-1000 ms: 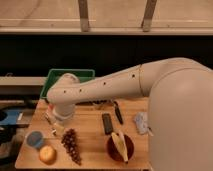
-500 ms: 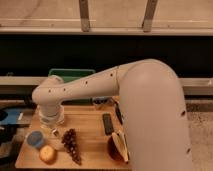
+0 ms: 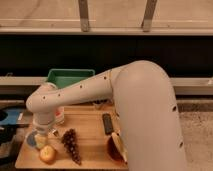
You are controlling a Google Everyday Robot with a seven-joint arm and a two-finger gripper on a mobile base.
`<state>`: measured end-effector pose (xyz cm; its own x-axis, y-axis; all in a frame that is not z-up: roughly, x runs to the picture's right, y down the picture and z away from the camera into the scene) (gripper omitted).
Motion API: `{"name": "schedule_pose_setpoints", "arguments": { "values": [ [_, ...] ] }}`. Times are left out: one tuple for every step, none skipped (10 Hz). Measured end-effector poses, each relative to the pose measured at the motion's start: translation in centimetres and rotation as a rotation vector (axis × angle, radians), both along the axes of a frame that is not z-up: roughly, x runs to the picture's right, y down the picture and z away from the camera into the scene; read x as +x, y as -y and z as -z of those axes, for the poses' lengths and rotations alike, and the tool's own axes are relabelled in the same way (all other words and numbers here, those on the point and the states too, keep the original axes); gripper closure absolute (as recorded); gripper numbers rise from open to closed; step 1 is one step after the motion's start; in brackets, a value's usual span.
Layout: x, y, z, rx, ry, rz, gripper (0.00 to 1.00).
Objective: Place apple in plastic cup
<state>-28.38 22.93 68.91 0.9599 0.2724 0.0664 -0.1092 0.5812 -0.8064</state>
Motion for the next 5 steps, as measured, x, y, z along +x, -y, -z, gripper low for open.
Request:
{"name": "schedule_pose_setpoints", "arguments": {
  "values": [
    [-0.2, -0.8, 0.1, -0.014, 0.000, -0.004, 0.39],
    [-0.4, -1.4, 0.0, -0.022, -0.009, -0.003, 0.39],
    [-0.8, -2.6, -0.2, -0.036, -0.017, -0.003, 0.39],
    [-0.8, -3.6, -0.5, -0.049, -0.019, -0.008, 0.39],
    [-0.7, -3.5, -0.5, -0.048, -0.020, -0.012, 0.39]
  ]
}}
